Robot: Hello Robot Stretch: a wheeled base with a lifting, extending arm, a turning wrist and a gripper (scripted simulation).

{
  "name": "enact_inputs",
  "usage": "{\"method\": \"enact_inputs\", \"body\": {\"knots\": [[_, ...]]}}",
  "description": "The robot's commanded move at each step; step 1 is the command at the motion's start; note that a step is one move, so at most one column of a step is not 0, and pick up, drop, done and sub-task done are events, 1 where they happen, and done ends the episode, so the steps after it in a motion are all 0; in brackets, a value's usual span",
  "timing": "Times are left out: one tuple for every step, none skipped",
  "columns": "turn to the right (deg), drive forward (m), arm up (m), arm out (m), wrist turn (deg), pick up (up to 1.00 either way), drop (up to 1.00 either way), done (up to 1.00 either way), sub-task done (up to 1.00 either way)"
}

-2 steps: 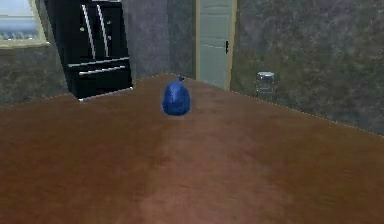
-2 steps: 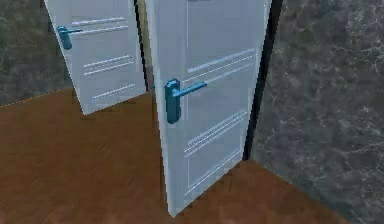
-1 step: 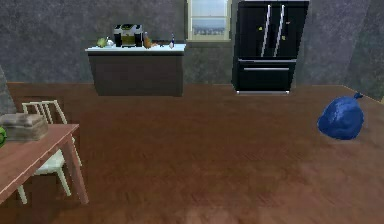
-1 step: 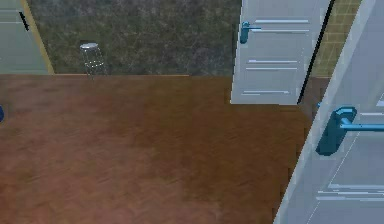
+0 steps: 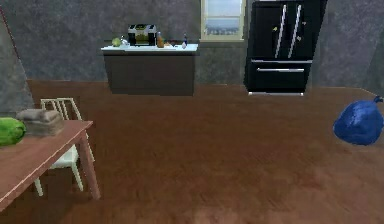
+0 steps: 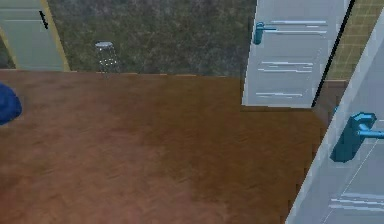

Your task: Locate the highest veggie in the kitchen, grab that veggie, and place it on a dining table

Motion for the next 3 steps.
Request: {"method": "enact_inputs", "body": {"knots": [[0.0,0.65,0.0,0.0,0.0,0.0,0.0,0.0,0.0],[-45.0,0.0,0.0,0.0,0.0,0.0,0.0,0.0,0.0],[-6.0,0.0,0.0,0.0,0.0,0.0,0.0,0.0,0.0]]}}
